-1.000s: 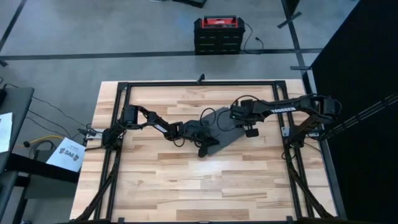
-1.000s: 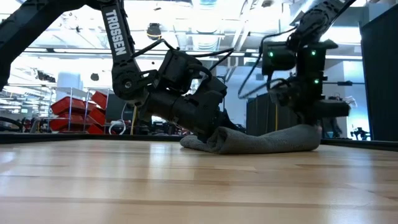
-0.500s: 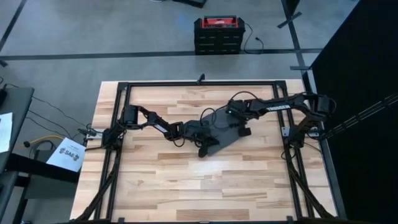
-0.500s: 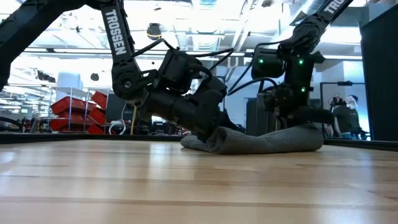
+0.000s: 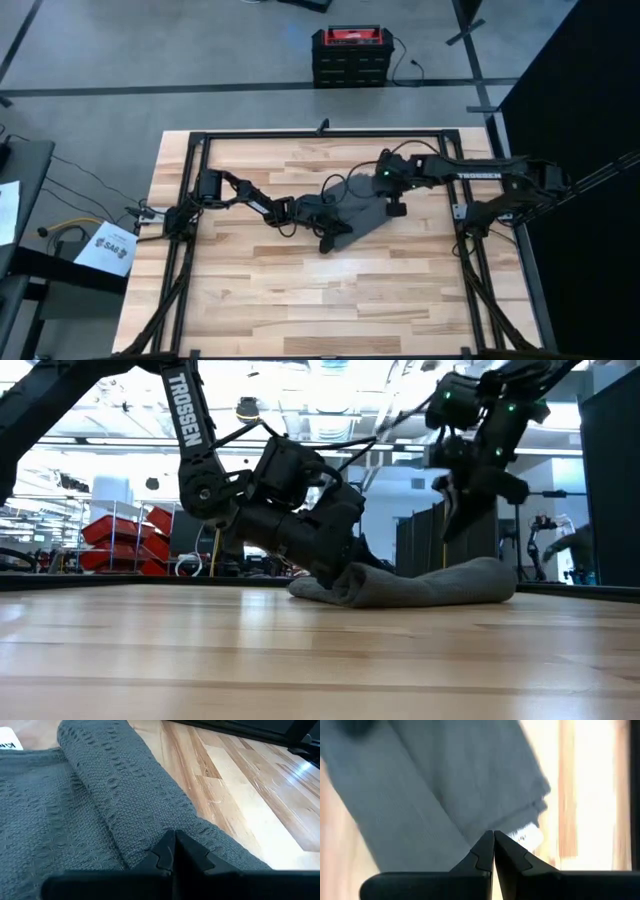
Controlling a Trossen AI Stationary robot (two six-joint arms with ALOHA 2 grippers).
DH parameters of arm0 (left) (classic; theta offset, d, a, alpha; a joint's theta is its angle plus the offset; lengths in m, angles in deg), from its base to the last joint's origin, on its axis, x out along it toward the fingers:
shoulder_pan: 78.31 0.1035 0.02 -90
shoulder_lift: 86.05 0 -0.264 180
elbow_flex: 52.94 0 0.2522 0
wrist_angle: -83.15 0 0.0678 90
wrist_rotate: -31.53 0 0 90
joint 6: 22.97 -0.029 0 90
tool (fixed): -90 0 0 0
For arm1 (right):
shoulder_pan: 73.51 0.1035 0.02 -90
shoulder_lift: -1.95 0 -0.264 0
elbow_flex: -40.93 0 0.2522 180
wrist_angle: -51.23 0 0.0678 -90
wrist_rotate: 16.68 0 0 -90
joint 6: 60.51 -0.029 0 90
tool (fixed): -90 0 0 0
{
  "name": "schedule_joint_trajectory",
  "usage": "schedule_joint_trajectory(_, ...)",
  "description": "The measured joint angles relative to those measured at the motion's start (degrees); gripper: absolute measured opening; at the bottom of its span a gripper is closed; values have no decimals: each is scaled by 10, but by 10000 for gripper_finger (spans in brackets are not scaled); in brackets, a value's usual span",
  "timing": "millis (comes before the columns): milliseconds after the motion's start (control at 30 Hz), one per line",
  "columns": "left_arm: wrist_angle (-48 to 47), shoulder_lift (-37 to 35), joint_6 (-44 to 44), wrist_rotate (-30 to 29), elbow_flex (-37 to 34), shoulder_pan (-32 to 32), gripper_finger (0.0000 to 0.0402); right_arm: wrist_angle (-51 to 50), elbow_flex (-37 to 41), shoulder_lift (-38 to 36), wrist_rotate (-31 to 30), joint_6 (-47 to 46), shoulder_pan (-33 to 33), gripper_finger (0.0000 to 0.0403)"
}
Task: Roll towel
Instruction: Roll the gray towel
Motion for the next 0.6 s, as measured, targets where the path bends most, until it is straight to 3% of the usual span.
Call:
schedule_joint_trajectory(333, -50, -84, -27, -21, -1, 3, 0, 208, 100, -9, -17, -192, 48, 0)
schedule_joint_trajectory(467, -76, -114, -72, -43, -1, 17, 0, 237, 116, -9, -23, -181, 71, 0)
schedule_joint_trajectory(600, -69, -104, -105, -50, 24, 45, 0, 245, 116, -8, -28, -182, 54, 0)
